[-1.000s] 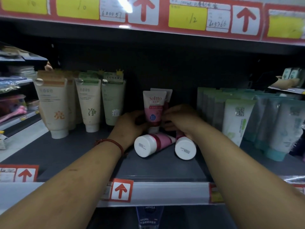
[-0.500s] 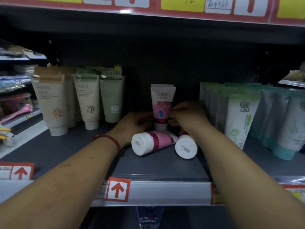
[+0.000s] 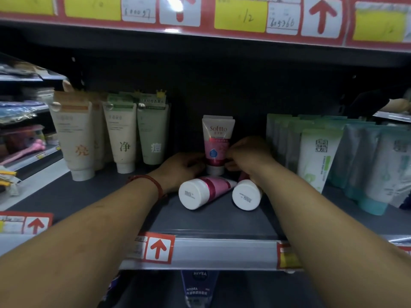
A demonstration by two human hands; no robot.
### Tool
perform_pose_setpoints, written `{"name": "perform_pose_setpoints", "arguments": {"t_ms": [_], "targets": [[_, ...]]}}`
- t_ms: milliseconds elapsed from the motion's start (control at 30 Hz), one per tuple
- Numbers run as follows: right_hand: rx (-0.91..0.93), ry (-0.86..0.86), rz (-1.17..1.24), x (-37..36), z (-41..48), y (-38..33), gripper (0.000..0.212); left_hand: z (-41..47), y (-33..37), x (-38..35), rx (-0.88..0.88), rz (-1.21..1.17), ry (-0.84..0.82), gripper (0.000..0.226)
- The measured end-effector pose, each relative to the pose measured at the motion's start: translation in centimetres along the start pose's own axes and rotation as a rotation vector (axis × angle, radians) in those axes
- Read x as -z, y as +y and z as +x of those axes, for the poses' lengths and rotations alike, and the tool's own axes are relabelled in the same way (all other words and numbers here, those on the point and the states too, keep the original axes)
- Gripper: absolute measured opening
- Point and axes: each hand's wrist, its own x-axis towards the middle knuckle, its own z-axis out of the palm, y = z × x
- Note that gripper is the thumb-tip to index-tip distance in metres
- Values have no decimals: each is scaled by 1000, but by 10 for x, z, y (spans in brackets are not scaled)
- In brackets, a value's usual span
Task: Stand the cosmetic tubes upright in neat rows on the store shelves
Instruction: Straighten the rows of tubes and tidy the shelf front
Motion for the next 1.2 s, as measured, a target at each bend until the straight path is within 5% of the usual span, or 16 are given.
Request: {"name": "perform_pose_setpoints", "arguments": {"t_ms": [133,233,400,633,867,1000,1200], "targets": [[91,-31,-182,10,-11,-16,7,-4,31,15,149,187,-132,37],[221,-71,-331,20,-32,-27,31,-11,49,26,176,296,-187,38],[337,-82,-603,35,-67,-28,37,-31,53,26,172,291,-72,32],[227,-159,-745,35,-101,-19,37,-60,67,18,231,201,55,50],[222,-141,-810,34,-116,-24,36,-73,96,37,396,127,-179,53],[151,-233,-964,41,-128,-31,63,-84,97,45,464,140,-158,45],[133,-56,-551,38,-130,-13,33,-106,76,47,566,-53,-94,38]]}}
